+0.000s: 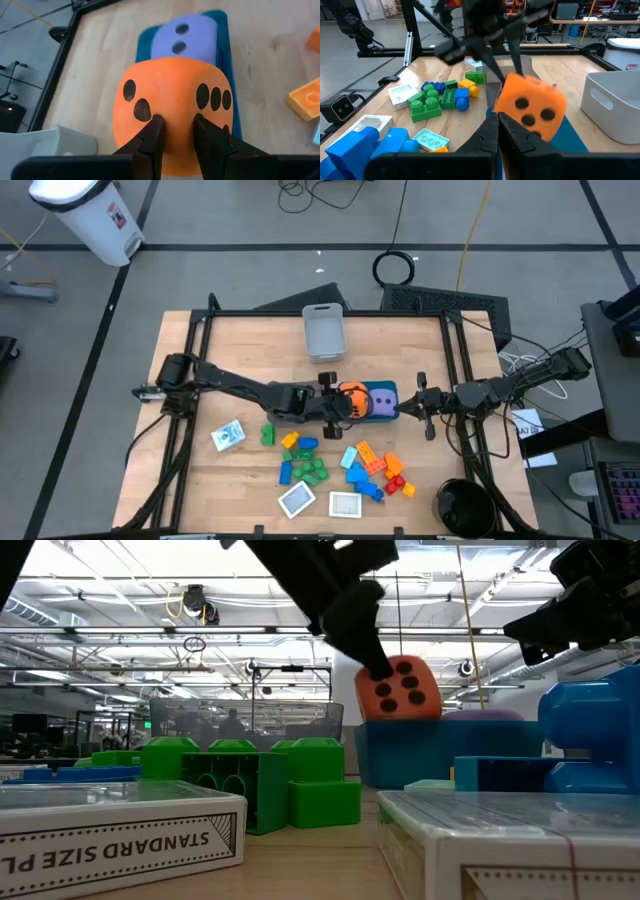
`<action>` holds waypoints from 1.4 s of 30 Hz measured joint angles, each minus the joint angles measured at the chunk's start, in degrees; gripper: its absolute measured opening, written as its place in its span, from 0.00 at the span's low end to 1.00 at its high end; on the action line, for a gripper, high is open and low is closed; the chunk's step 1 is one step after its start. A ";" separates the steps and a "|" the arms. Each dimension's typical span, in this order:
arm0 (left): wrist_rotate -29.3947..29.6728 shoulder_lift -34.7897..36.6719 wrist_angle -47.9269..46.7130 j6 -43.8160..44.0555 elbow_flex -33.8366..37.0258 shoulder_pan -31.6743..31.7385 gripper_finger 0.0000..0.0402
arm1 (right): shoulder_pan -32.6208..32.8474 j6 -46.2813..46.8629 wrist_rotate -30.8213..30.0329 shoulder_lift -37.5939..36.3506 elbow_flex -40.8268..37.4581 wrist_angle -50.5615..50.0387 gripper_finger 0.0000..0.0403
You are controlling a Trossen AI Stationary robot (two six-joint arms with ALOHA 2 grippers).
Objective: Pick & Place Toys
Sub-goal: Put the orange dice into the blue bin, then put the blue deck of cards into the black bin
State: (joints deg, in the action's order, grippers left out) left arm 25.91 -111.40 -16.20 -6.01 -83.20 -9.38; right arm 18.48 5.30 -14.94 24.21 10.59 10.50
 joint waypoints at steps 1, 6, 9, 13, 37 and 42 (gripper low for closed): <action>0.01 -0.37 -0.08 -0.18 0.01 -0.01 0.23 | 0.00 0.00 0.00 0.00 0.00 -0.04 0.00; 0.05 -0.95 -0.20 -0.32 0.01 -0.01 0.23 | -0.02 0.00 -0.02 -0.01 0.00 -0.02 0.00; 0.07 -0.93 -0.18 -0.26 0.01 0.07 0.23 | -0.02 0.00 -0.02 0.00 0.00 -0.04 0.00; 0.07 -0.93 -0.18 2.01 0.01 0.11 0.23 | -0.02 0.00 -0.01 0.00 0.00 -0.04 0.00; 2.62 -3.73 1.66 2.04 0.01 0.25 0.81 | -0.02 0.00 0.00 1.07 0.00 -0.02 0.00; 2.67 -2.97 2.91 1.81 -0.03 -0.57 0.85 | -0.02 0.00 0.00 1.07 0.00 -0.02 0.00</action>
State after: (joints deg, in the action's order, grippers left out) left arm 28.57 -114.37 -13.29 -4.20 -83.23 -9.95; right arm 18.46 5.30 -14.94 25.28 10.59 10.48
